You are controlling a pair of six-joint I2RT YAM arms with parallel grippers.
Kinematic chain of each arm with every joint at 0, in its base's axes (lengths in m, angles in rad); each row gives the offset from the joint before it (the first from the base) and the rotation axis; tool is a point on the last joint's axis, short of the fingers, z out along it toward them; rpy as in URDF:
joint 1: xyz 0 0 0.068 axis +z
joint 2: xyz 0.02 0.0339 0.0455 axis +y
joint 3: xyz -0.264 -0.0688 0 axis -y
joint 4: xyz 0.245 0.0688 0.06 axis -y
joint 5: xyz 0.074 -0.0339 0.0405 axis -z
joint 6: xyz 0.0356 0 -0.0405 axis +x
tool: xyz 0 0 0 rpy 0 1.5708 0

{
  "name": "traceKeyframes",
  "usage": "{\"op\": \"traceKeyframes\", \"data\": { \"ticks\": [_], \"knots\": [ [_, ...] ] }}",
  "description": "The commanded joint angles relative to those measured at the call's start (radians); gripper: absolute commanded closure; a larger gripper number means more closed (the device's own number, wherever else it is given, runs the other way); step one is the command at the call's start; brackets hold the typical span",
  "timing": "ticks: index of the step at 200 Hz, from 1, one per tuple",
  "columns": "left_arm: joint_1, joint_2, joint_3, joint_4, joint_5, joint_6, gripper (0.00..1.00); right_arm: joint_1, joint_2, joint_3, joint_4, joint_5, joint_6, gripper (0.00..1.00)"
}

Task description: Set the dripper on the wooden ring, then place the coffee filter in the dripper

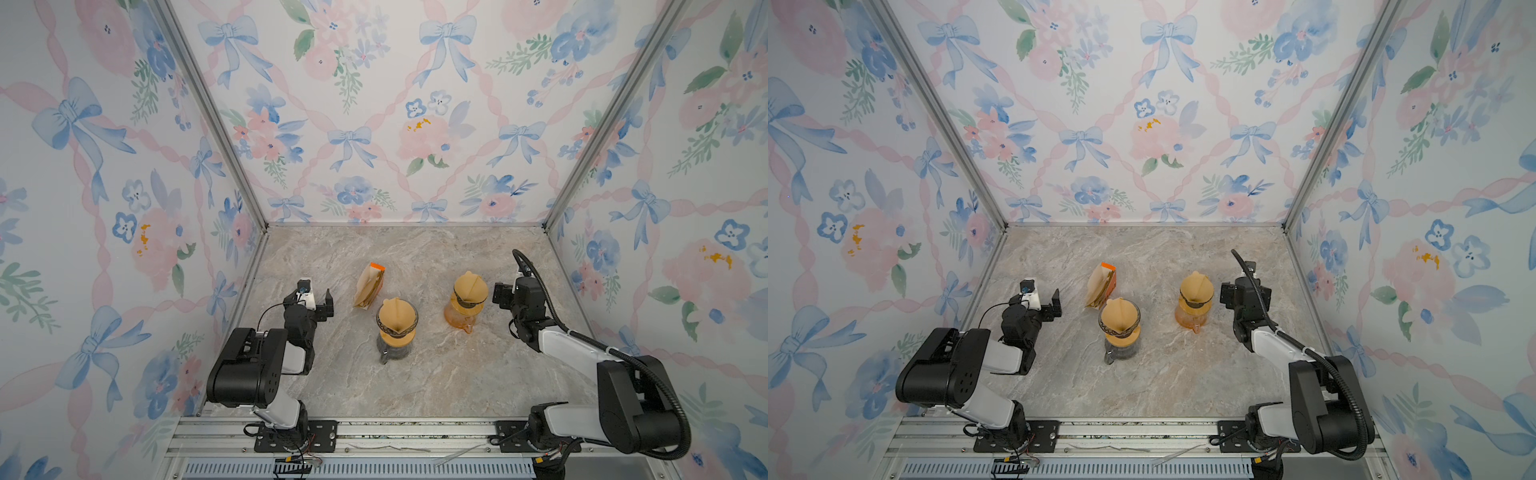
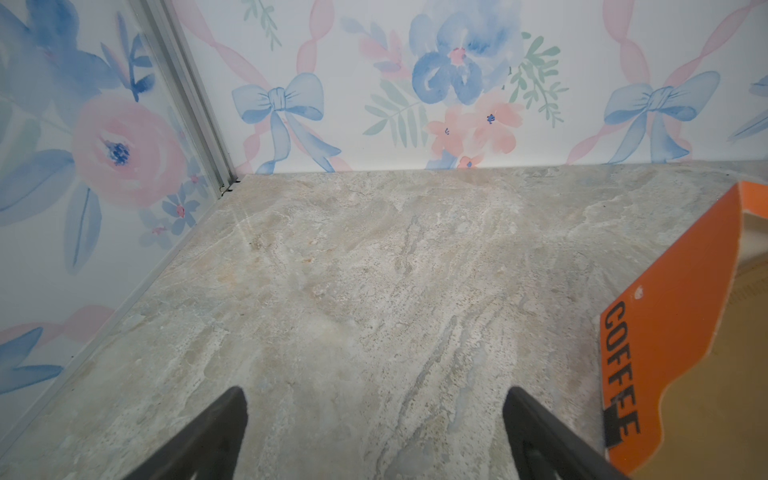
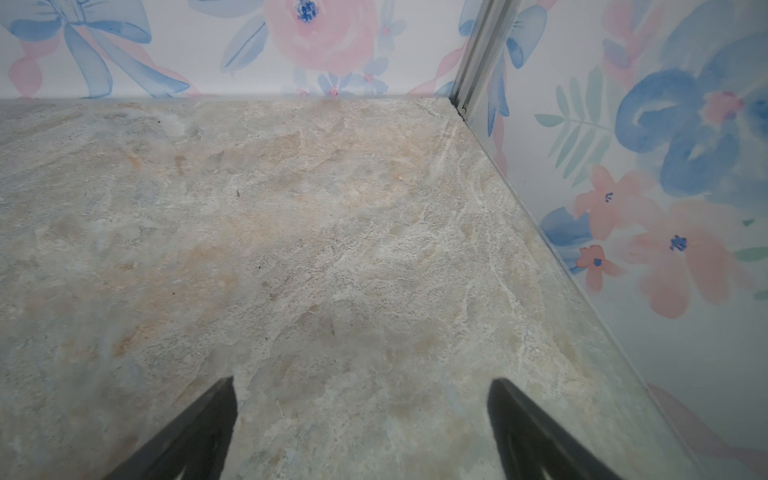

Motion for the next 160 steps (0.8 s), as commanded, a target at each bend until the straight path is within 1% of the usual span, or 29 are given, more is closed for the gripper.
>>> {"op": "traceKeyframes", "data": {
  "ticks": [1, 18, 31, 46, 65, 84, 92, 127, 160],
  "knots": [
    [0.001, 0.001, 0.005, 0.015, 0.010, 0.007, 0.02, -0.035, 0.027, -0.016, 0.121, -0.029, -0.030, 0.04],
    [-0.001, 0.002, 0.004, 0.015, 0.010, 0.007, 0.02, -0.049, 0.059, -0.028, 0.185, -0.044, -0.035, 0.04],
    [0.001, 0.002, 0.006, 0.015, 0.010, 0.007, 0.02, -0.071, 0.075, -0.024, 0.183, -0.100, -0.027, 0.04],
    [0.001, 0.001, 0.004, 0.015, 0.010, 0.007, 0.02, -0.085, 0.089, -0.046, 0.227, -0.150, -0.024, 0.04],
    [0.000, 0.001, 0.005, 0.015, 0.010, 0.007, 0.02, -0.090, 0.109, -0.101, 0.341, -0.176, -0.030, 0.04],
    [0.000, 0.001, 0.005, 0.016, 0.010, 0.007, 0.02, -0.096, 0.166, -0.158, 0.501, -0.197, -0.026, 0.04],
    [0.000, 0.002, 0.005, 0.015, 0.010, 0.007, 0.02, -0.098, 0.183, -0.171, 0.542, -0.208, -0.028, 0.04],
    [0.000, 0.001, 0.006, 0.015, 0.010, 0.007, 0.02, -0.104, 0.189, -0.176, 0.550, -0.245, -0.029, 0.04],
    [0.000, 0.003, 0.004, 0.015, 0.010, 0.007, 0.02, -0.100, 0.190, -0.172, 0.542, -0.234, -0.033, 0.04]
  ]
}}
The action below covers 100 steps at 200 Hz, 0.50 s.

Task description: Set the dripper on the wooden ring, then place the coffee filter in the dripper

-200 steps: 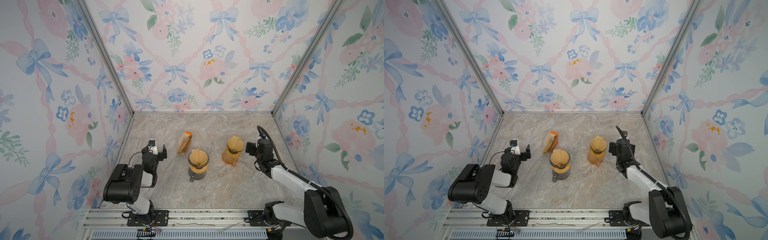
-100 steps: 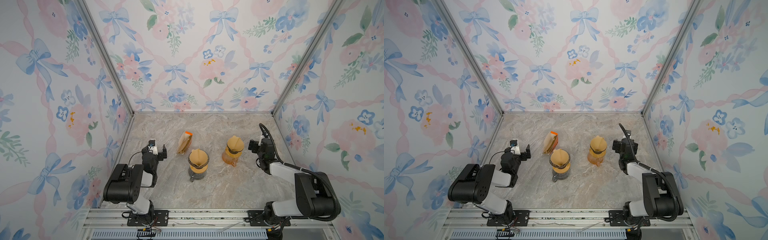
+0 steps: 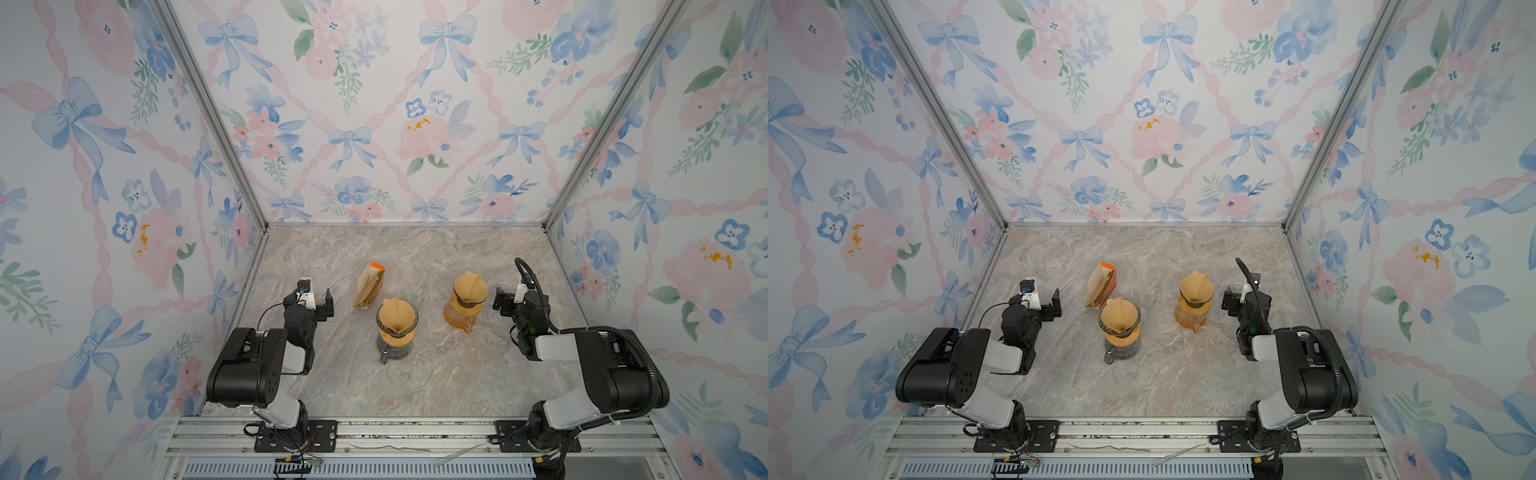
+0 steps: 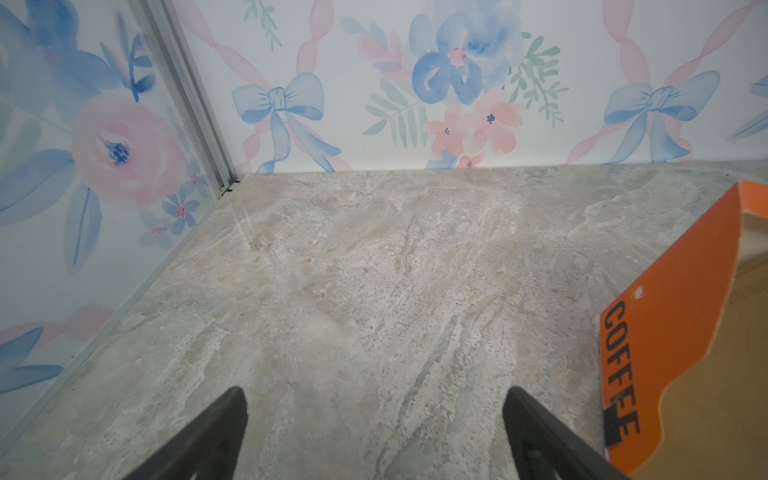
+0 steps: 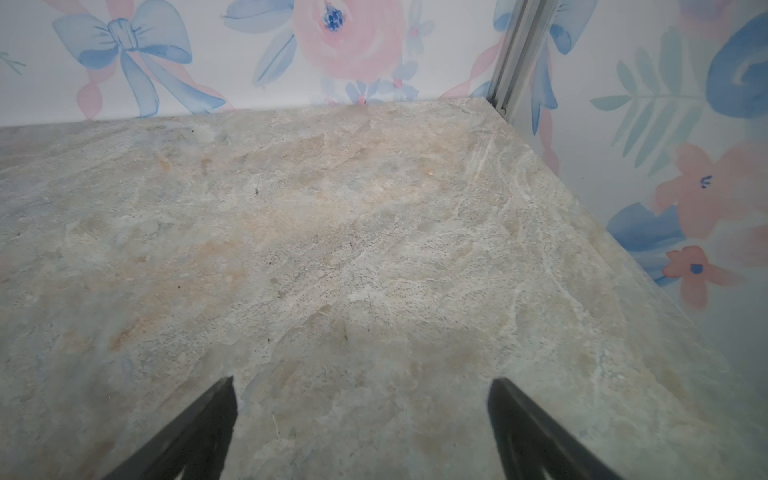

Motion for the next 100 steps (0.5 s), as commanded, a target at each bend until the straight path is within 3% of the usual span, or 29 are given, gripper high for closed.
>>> {"op": "traceKeyframes", "data": {
  "ticks": [1, 59, 78, 100],
  "knots": [
    [-0.001, 0.002, 0.004, 0.015, 0.010, 0.007, 0.02, -0.002, 0.001, 0.001, 0.050, -0.011, -0.018, 0.04],
    [0.000, 0.003, 0.005, 0.015, 0.010, 0.007, 0.02, 0.033, 0.004, 0.017, 0.025, 0.030, -0.054, 0.04],
    [-0.001, 0.002, 0.005, 0.015, 0.009, 0.007, 0.02, 0.007, 0.001, -0.015, 0.082, -0.094, -0.066, 0.04],
    [0.000, 0.002, 0.005, 0.015, 0.009, 0.007, 0.02, -0.020, 0.001, -0.068, 0.182, -0.142, -0.049, 0.04]
  ]
}}
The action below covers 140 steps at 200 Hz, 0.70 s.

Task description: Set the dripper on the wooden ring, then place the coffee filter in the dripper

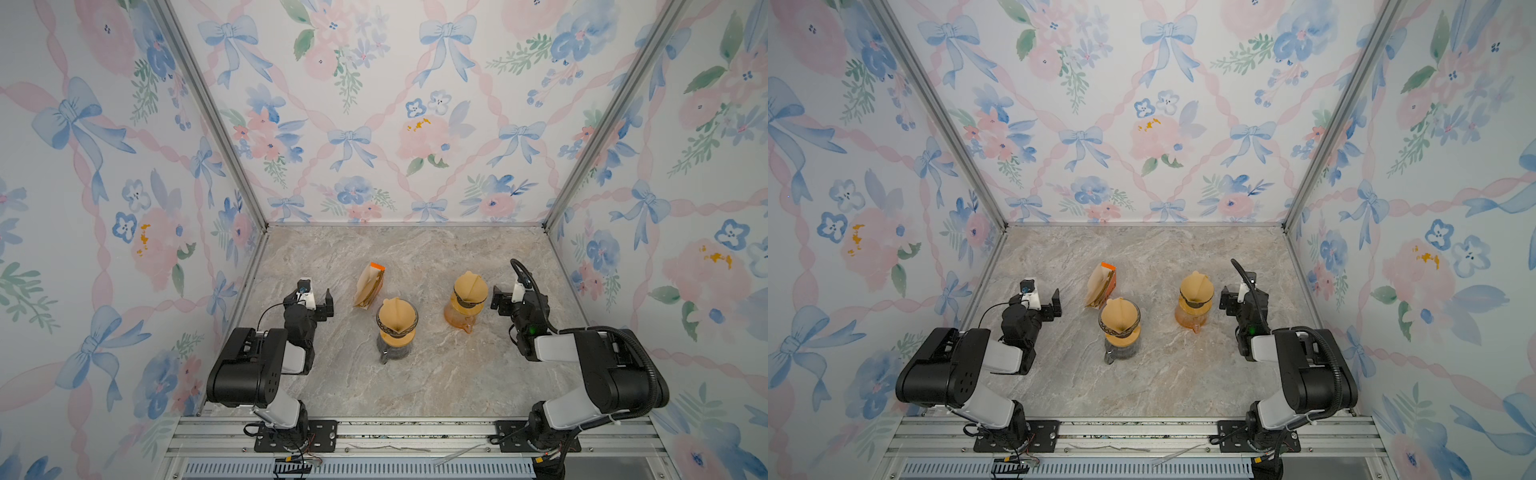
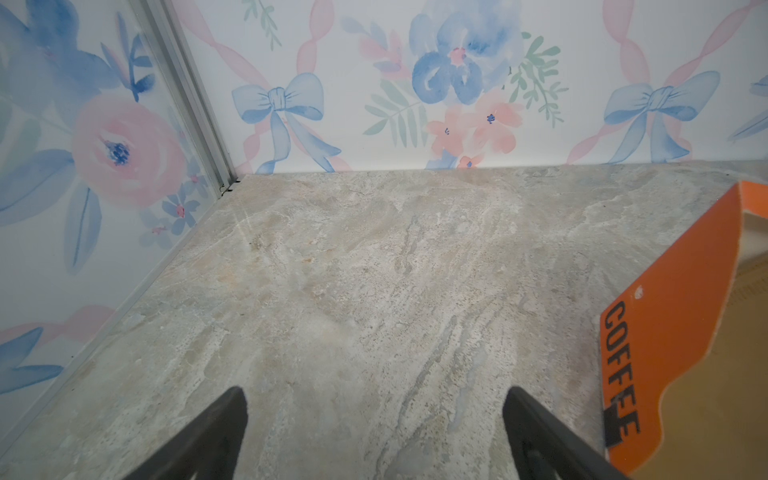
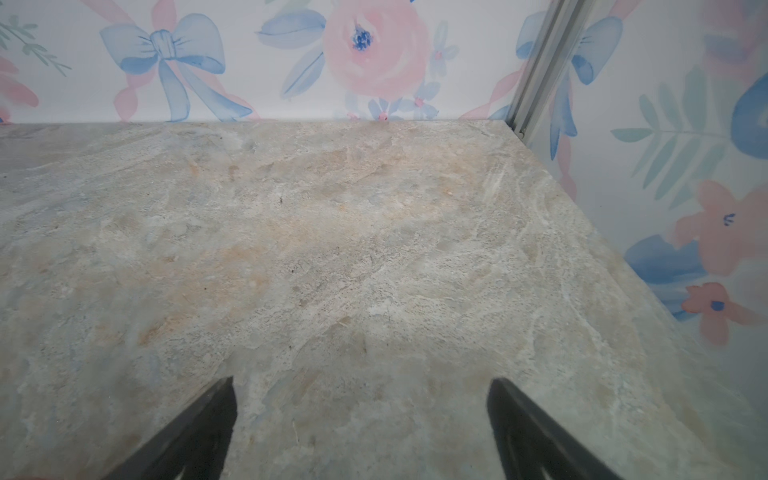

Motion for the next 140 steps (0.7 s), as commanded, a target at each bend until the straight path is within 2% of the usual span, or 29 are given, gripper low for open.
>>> {"op": "traceKeyframes", "data": {
  "ticks": [1, 35, 53, 64, 140],
  "knots": [
    [0.000, 0.002, 0.004, 0.016, 0.009, 0.008, 0.02, -0.030, 0.003, -0.051, 0.128, -0.095, -0.005, 0.04],
    [-0.002, 0.002, 0.005, 0.015, 0.007, 0.009, 0.02, -0.035, 0.010, -0.029, 0.097, -0.197, -0.027, 0.04],
    [-0.002, 0.003, 0.005, 0.015, 0.007, 0.009, 0.02, -0.034, 0.008, 0.027, -0.023, -0.100, 0.003, 0.04],
    [-0.002, 0.002, 0.005, 0.015, 0.006, 0.009, 0.02, -0.028, -0.001, 0.041, -0.058, -0.079, -0.002, 0.04],
    [-0.001, 0.001, 0.004, 0.015, 0.005, 0.009, 0.02, -0.021, 0.005, 0.039, -0.040, -0.066, -0.002, 0.04]
  ]
}}
